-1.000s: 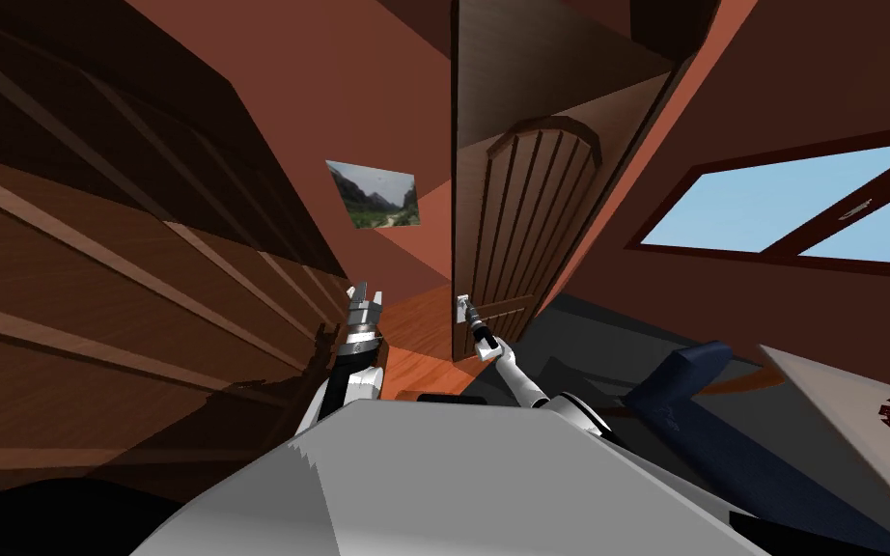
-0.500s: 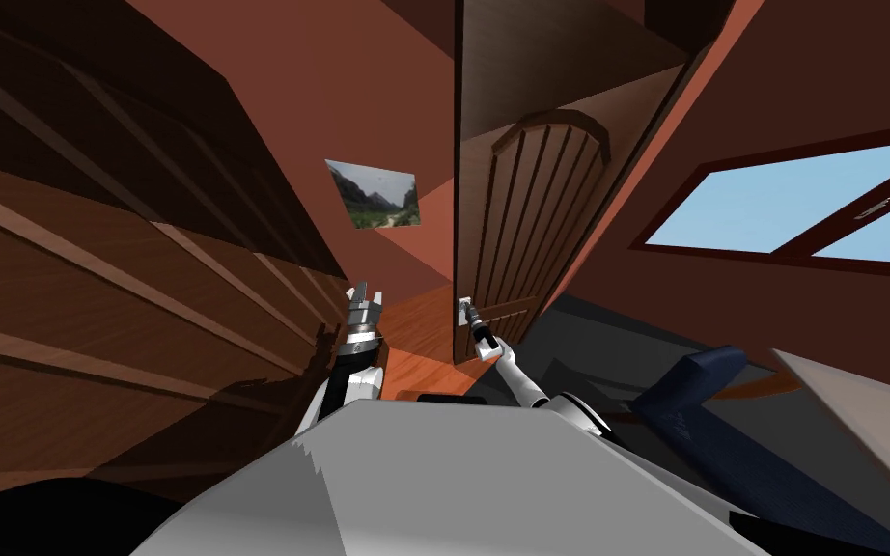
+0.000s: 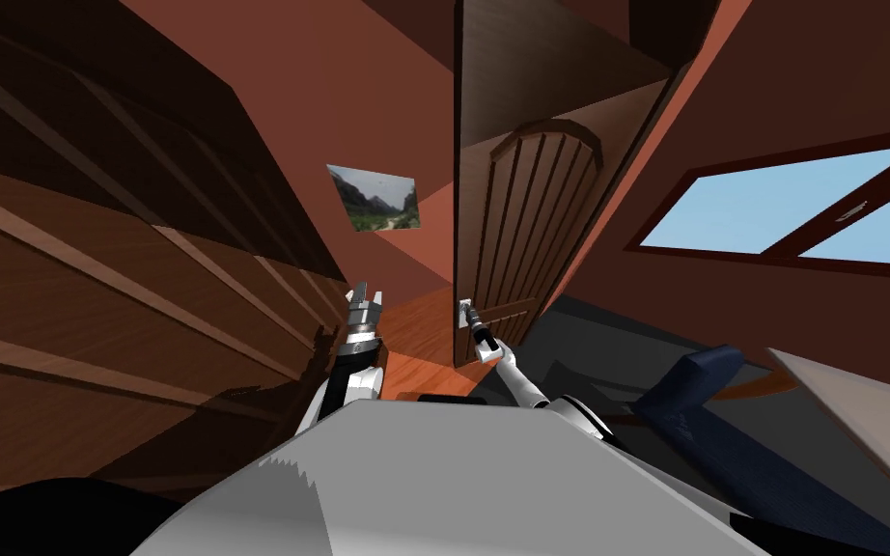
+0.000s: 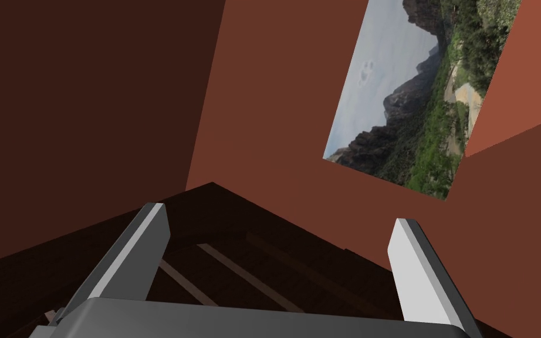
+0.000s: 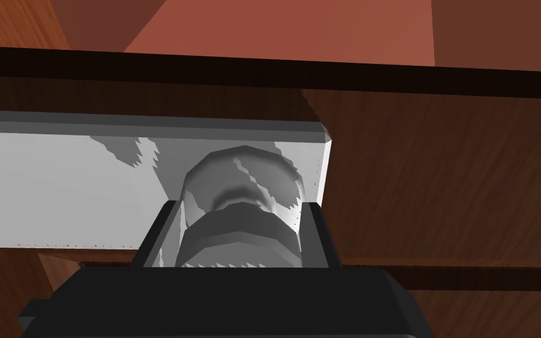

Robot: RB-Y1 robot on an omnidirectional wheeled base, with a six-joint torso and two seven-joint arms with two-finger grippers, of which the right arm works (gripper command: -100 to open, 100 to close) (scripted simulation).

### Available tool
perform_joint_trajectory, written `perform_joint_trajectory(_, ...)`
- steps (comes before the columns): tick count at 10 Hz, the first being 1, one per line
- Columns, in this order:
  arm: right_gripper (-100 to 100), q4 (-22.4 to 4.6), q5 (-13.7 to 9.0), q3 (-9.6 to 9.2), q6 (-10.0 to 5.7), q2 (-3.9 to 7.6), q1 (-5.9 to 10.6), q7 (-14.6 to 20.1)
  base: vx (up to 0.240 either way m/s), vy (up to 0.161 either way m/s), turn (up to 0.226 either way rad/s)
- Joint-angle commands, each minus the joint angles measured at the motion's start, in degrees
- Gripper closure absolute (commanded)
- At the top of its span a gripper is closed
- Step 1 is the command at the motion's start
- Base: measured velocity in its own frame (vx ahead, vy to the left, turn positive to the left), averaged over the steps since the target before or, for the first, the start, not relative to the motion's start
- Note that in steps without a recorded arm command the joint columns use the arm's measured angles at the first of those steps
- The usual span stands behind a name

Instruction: Push the door open

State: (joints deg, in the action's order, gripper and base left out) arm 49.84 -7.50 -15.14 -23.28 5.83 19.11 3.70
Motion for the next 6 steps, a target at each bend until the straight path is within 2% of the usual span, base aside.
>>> perform_joint_trajectory(1,100,-0.24,-0.12,1.21,-0.32,0.34,0.88,-0.60,0.145,0.072,-0.067)
perform_joint_trajectory(3,100,-0.46,-0.14,2.36,-0.30,0.24,1.02,-1.48,0.169,0.098,-0.055)
perform_joint_trajectory(6,100,-0.89,-0.20,4.49,-0.27,-0.10,1.28,-3.13,0.202,0.099,-0.113)
